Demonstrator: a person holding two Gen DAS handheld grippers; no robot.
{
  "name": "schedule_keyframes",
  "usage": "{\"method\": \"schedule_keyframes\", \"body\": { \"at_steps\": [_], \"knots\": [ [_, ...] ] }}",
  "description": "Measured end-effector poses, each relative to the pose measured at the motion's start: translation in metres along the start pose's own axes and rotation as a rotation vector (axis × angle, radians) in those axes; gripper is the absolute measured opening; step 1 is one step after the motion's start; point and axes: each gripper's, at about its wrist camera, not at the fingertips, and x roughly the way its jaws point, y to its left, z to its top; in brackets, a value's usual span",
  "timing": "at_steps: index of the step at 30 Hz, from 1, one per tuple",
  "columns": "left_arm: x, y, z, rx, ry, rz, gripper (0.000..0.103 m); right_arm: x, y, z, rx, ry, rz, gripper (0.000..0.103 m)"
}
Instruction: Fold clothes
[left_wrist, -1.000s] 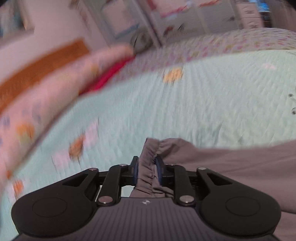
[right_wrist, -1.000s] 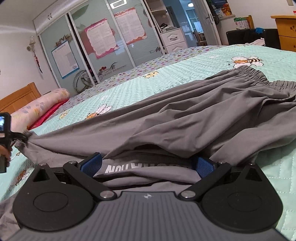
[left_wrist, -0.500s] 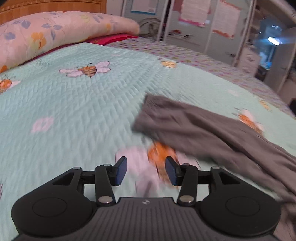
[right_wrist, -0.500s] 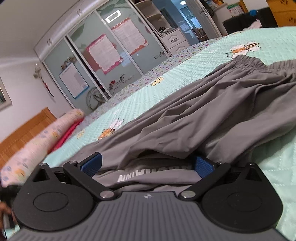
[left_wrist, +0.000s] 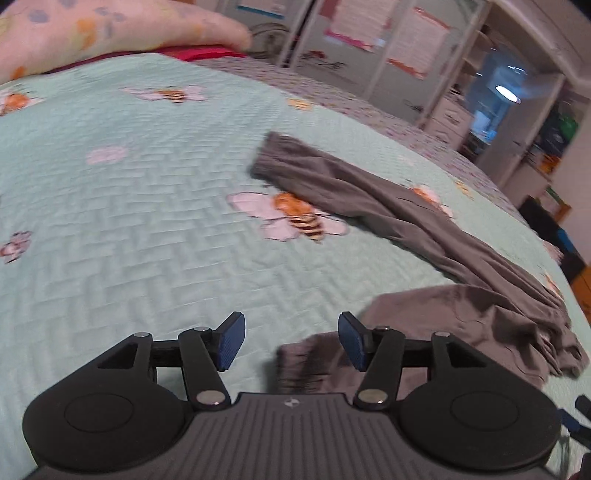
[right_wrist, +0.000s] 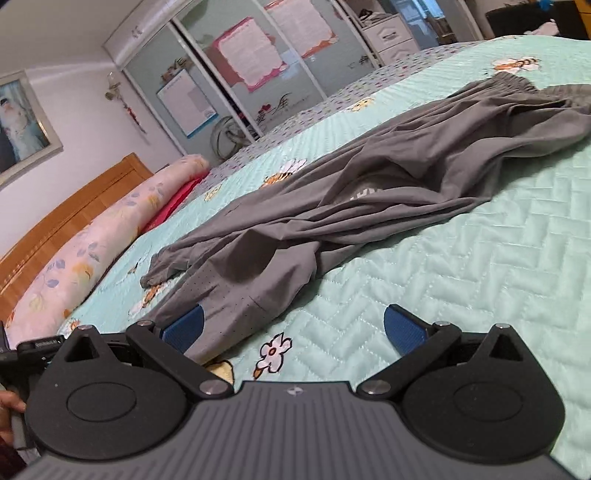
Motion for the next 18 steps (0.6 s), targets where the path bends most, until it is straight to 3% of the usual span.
{"method": "schedule_keyframes", "body": {
  "at_steps": [4, 5, 6, 7, 10, 14, 18],
  "knots": [
    [0.019, -0.003, -0.006, 0.014, 0.074, -0.056, 0.058, -0.011, 0.008, -0.001, -0.006, -0.006, 0.003, 0.102],
    [0.022, -0.005, -0.008, 0.045, 0.079, -0.035, 0.056, -0.012, 0.012, -0.002, -0.014, 0.003, 0.012, 0.102],
    [0.026, -0.008, -0.011, 0.077, 0.084, -0.013, 0.037, -0.011, 0.015, -0.002, -0.026, 0.015, 0.025, 0.102],
    [0.024, -0.009, -0.008, 0.085, 0.073, -0.023, 0.009, -0.01, 0.019, -0.002, -0.041, 0.029, 0.041, 0.102],
    [0.018, -0.014, 0.001, 0.107, 0.038, -0.056, 0.009, -0.003, 0.044, -0.01, -0.113, 0.098, 0.106, 0.102],
    [-0.018, -0.033, 0.04, 0.143, -0.115, -0.129, 0.009, 0.015, 0.08, -0.023, -0.189, 0.187, 0.191, 0.102],
    [-0.051, -0.06, 0.079, 0.268, -0.246, -0.167, 0.009, 0.036, 0.115, -0.026, -0.237, 0.246, 0.262, 0.102]
  ]
}}
